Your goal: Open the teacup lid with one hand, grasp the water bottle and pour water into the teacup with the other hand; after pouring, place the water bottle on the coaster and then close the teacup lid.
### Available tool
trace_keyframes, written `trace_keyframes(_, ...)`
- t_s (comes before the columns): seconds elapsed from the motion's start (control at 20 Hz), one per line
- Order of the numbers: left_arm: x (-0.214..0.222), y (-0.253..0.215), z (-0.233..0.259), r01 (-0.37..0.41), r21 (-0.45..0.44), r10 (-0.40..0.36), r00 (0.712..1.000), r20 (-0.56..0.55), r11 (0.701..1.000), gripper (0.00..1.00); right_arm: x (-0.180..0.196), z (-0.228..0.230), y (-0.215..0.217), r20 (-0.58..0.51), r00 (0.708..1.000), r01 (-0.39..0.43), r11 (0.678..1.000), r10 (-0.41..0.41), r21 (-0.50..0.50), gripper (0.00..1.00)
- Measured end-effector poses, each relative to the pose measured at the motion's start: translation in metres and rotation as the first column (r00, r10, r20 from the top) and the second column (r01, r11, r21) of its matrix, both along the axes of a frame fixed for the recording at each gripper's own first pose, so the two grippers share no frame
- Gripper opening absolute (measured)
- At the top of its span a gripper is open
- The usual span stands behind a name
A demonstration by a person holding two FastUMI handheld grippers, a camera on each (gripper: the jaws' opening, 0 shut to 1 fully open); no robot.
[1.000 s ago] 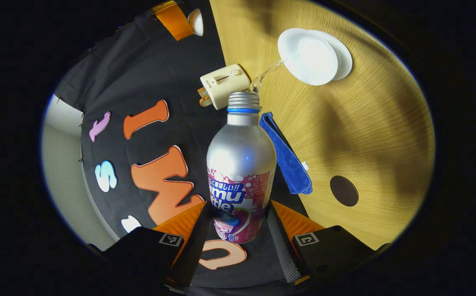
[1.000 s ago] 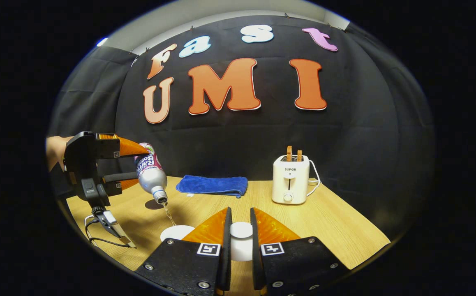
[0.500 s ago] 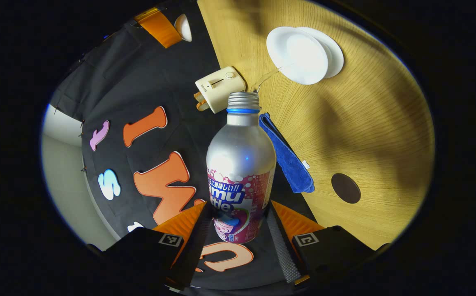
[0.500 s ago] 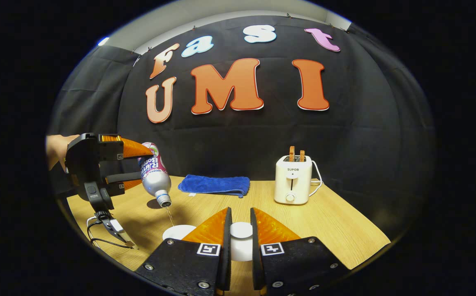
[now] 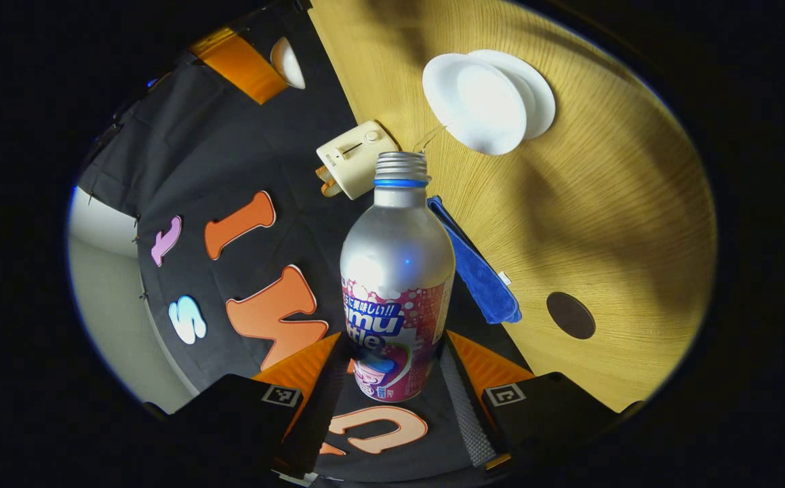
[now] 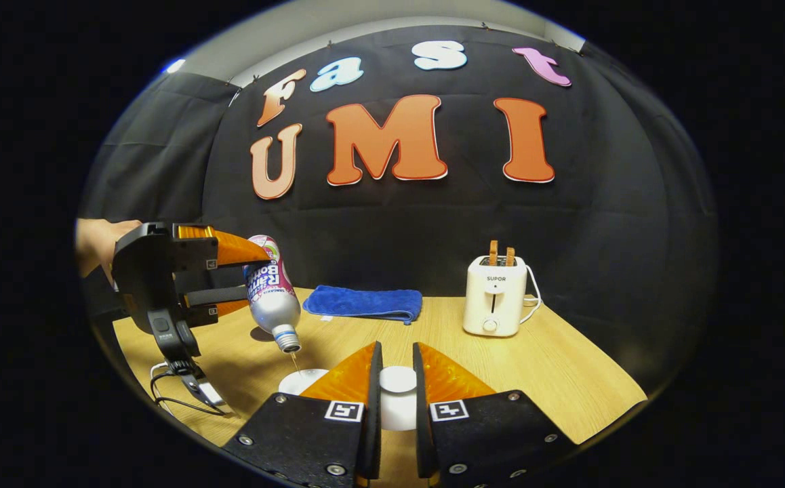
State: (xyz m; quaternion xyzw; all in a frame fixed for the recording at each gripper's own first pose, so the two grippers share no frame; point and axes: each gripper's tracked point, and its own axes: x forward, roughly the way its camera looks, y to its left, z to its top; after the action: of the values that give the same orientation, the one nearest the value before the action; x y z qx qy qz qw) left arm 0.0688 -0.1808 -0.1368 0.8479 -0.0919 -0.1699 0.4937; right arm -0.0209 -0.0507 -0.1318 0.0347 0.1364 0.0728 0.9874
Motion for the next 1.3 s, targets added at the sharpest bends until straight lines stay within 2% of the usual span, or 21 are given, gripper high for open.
trace_keyframes(0.5, -0.005, 0.008, -0.011, 0.002, -0.016, -0.002, 1.000, -0.014, 1.000, 0.83, -0.003, -0.005, 0.015, -0.012, 0.999, -0.029, 1.000, 0.029, 0.007, 0.22)
trace_keyframes(0.75, -0.004, 0.000, 0.004, 0.030, -0.107, -0.029, 1.000, 0.009, 0.994, 0.83, 0.000, -0.001, 0.022, -0.002, 0.999, -0.037, 0.999, 0.037, 0.016, 0.22)
trace_keyframes(0.9, -0.004, 0.003, 0.012, 0.028, -0.202, -0.026, 1.000, 0.012, 0.979, 0.82, 0.001, 0.000, 0.024, 0.001, 0.999, -0.035, 0.999, 0.035, 0.021, 0.22)
trace_keyframes(1.0, 0.000, 0.013, 0.021, 0.003, -0.294, 0.001, 1.000, 0.014, 0.956, 0.82, 0.001, -0.002, 0.026, -0.001, 0.999, -0.038, 0.999, 0.038, 0.021, 0.22)
trace_keyframes(1.15, 0.006, 0.027, 0.039, -0.015, -0.451, 0.032, 0.999, 0.029, 0.892, 0.83, 0.002, -0.003, 0.030, -0.002, 0.999, -0.044, 0.999, 0.045, 0.021, 0.22)
trace_keyframes(1.3, 0.018, 0.048, 0.062, -0.038, -0.639, 0.075, 0.997, 0.031, 0.768, 0.84, 0.004, -0.004, 0.038, -0.001, 0.998, -0.059, 0.998, 0.059, 0.025, 0.22)
